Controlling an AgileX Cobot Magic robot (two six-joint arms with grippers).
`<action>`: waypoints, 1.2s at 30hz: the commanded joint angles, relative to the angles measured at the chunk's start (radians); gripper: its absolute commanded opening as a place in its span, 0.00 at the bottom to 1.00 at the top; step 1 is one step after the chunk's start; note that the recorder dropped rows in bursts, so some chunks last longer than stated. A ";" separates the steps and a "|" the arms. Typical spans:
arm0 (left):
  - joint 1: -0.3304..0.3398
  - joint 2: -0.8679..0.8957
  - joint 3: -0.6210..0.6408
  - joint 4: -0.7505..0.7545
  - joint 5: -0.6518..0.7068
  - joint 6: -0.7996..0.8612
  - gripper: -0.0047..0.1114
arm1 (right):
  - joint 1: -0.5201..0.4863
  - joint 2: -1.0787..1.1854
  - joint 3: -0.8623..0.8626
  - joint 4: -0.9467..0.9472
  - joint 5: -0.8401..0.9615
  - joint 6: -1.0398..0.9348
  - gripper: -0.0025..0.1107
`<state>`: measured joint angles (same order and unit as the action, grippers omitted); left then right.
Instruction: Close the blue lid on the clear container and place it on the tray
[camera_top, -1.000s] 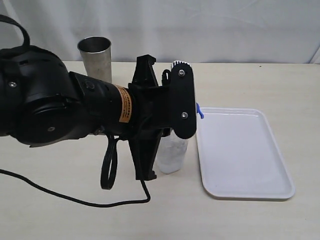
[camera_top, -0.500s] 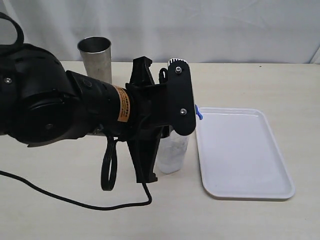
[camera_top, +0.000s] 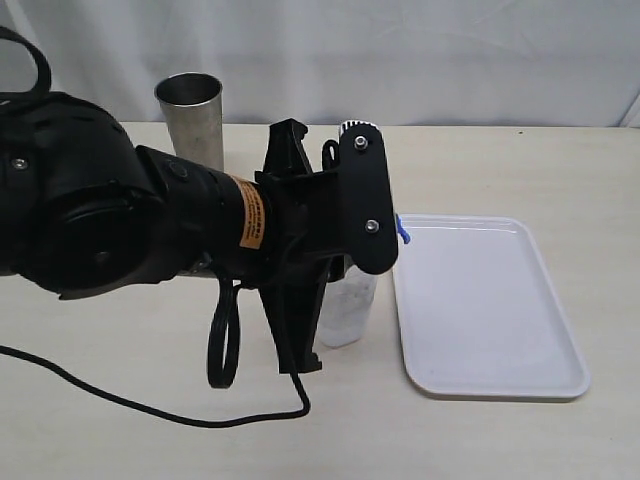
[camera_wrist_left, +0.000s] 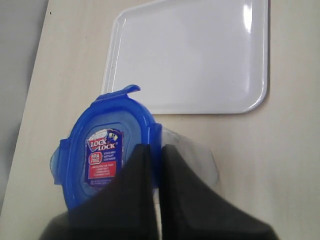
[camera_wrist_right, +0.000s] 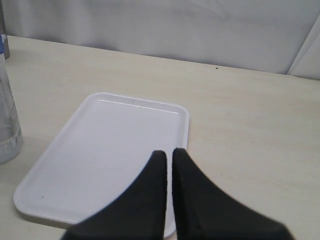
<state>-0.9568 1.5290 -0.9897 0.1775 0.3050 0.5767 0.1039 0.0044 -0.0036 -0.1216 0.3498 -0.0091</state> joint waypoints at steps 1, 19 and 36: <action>-0.008 -0.002 -0.001 0.012 -0.015 -0.001 0.04 | 0.003 -0.004 0.004 0.002 -0.004 -0.004 0.06; -0.008 -0.002 -0.001 0.046 -0.001 -0.001 0.04 | 0.003 -0.004 0.004 0.002 -0.004 -0.004 0.06; -0.008 -0.002 -0.001 0.000 -0.002 -0.001 0.50 | 0.003 -0.004 0.004 0.002 -0.004 -0.004 0.06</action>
<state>-0.9568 1.5290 -0.9897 0.2048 0.3050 0.5767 0.1039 0.0044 -0.0036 -0.1216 0.3498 -0.0091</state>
